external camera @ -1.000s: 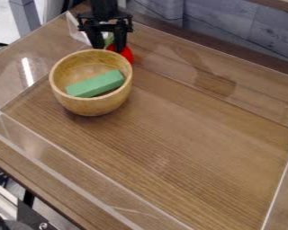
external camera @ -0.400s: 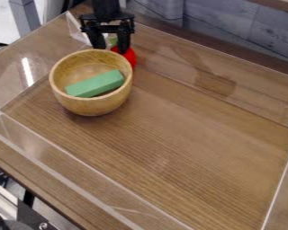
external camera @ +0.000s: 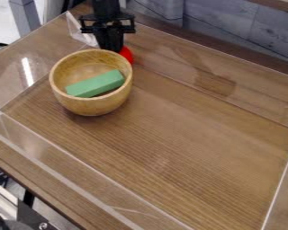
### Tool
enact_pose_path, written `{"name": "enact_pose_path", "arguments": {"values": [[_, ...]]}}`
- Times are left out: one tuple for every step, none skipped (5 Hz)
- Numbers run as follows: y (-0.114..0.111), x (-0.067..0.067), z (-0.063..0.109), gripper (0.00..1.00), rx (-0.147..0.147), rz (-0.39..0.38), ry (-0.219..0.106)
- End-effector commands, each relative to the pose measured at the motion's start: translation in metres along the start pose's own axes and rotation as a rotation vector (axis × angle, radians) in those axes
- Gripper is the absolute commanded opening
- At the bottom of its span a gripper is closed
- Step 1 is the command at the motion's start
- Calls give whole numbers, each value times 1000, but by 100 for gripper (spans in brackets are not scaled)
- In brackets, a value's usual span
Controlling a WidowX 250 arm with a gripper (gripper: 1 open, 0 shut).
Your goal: Move the red fruit to the right
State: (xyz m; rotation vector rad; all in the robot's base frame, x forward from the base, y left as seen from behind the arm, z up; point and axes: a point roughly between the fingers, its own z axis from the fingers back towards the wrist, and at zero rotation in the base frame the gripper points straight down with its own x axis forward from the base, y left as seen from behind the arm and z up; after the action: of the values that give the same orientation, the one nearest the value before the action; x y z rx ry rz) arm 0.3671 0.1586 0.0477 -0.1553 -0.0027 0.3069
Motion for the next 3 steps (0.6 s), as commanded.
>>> {"name": "enact_pose_path", "arguments": {"values": [[-2, 3, 18, 100, -4, -17, -40], [-2, 3, 20, 100, -17, -15, -38], [-2, 5, 18, 0, -16, -14, -38]]}}
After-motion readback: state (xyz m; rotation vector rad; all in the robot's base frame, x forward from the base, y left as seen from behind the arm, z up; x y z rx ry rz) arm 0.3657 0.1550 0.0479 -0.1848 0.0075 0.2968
